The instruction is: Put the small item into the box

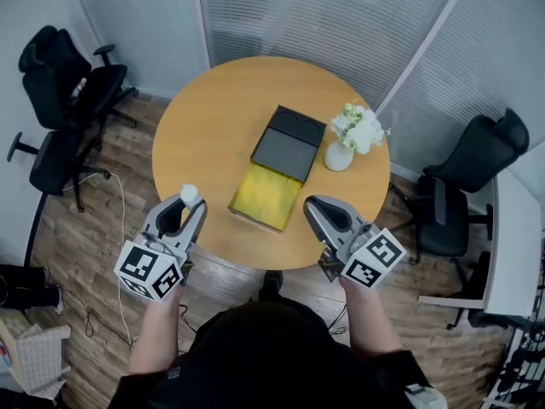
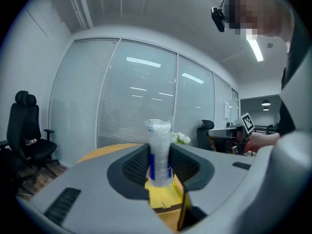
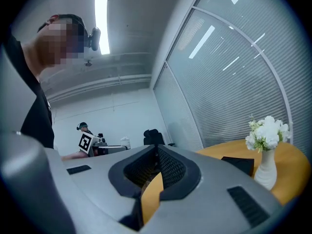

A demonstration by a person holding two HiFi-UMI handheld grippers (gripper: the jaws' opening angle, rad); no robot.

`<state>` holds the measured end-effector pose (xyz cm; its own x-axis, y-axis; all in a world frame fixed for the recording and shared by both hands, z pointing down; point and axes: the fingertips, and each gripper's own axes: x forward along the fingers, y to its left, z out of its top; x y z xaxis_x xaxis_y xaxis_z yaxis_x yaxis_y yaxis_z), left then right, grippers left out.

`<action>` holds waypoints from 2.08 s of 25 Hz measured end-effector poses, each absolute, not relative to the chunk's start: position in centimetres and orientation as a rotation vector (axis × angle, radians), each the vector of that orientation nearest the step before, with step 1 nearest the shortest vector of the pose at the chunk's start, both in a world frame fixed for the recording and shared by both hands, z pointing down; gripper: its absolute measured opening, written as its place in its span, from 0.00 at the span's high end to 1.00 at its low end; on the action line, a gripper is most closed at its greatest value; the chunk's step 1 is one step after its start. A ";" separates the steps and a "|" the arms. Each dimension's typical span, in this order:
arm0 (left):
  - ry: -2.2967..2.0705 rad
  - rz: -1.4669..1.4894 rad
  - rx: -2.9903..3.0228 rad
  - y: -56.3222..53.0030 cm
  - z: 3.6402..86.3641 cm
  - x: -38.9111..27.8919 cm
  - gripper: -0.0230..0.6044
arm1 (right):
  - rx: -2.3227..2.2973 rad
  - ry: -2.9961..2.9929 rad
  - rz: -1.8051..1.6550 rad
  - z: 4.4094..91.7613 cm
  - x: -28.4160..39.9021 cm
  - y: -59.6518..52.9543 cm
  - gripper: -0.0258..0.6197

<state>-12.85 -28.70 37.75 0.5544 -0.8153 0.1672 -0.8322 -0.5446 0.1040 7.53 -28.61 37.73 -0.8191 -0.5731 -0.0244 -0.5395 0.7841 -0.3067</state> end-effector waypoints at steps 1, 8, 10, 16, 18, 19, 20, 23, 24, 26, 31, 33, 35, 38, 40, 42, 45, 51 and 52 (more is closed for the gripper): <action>-1.403 0.147 2.613 -29.3 37.8 -12.5 0.75 | -0.886 2.858 -0.441 37.8 7.8 -29.2 0.90; -1.425 0.140 2.616 -32.0 37.5 -11.0 0.75 | -0.814 2.902 -0.443 37.8 8.2 -31.8 0.90; -1.404 0.146 2.625 -32.3 37.7 -10.6 0.75 | -0.819 2.906 -0.453 38.0 8.0 -32.1 0.90; -1.316 0.188 2.648 -34.3 39.2 -10.4 0.75 | -0.920 2.862 -0.472 38.0 7.6 -34.2 0.90; -1.266 0.205 2.655 -35.1 40.0 -9.8 0.75 | -0.938 2.855 -0.490 38.2 7.3 -34.5 0.90; -1.247 0.210 2.657 -35.6 40.4 -9.5 0.75 | -0.946 2.858 -0.495 38.3 7.3 -34.7 0.90; -1.230 0.217 2.656 -36.1 40.9 -9.2 0.75 | -0.957 2.860 -0.502 38.6 7.3 -34.9 0.90; -1.181 0.256 2.648 -37.5 42.7 -8.3 0.75 | -0.998 2.847 -0.538 39.5 7.8 -35.3 0.90; -1.162 0.274 2.646 -37.8 43.4 -7.9 0.75 | -1.013 2.841 -0.551 39.9 8.1 -35.5 0.90; -1.119 0.313 2.644 -38.6 44.7 -7.0 0.75 | -1.039 2.831 -0.579 40.7 8.6 -35.8 0.90; -1.026 0.417 2.633 -40.2 48.3 -5.3 0.75 | -1.090 2.808 -0.655 42.7 9.3 -36.2 0.90; -0.984 0.465 2.631 -40.8 50.0 -4.6 0.75 | -1.101 2.802 -0.684 43.6 9.5 -36.4 0.90; -0.936 0.519 2.626 -41.1 51.7 -3.9 0.75 | -1.109 2.797 -0.717 44.7 9.6 -36.4 0.90; -0.873 0.590 2.615 -41.3 54.3 -2.8 0.75 | -1.122 2.790 -0.769 46.3 9.7 -36.2 0.90; -0.839 0.638 2.613 -41.4 55.8 -2.1 0.75 | -1.132 2.787 -0.800 47.3 9.8 -36.2 0.90; -0.801 0.689 2.611 -41.4 57.4 -1.6 0.75 | -1.139 2.788 -0.827 48.3 9.8 -36.1 0.90; -0.719 0.773 2.588 -40.9 60.1 -0.9 0.75 | -1.144 2.788 -0.862 49.4 9.5 -35.8 0.90; -0.620 0.904 2.547 -40.4 64.5 0.4 0.75 | -1.157 2.791 -0.883 49.9 9.7 -35.3 0.90; -0.605 0.923 2.544 -40.3 64.9 0.7 0.75 | -1.162 2.789 -0.882 49.9 9.8 -35.2 0.90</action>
<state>0.65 -40.33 64.95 0.6939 -0.2670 0.6688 -0.5070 -0.8406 0.1905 9.82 -35.21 49.86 -0.7273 -0.6525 0.2127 -0.6561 0.5703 -0.4943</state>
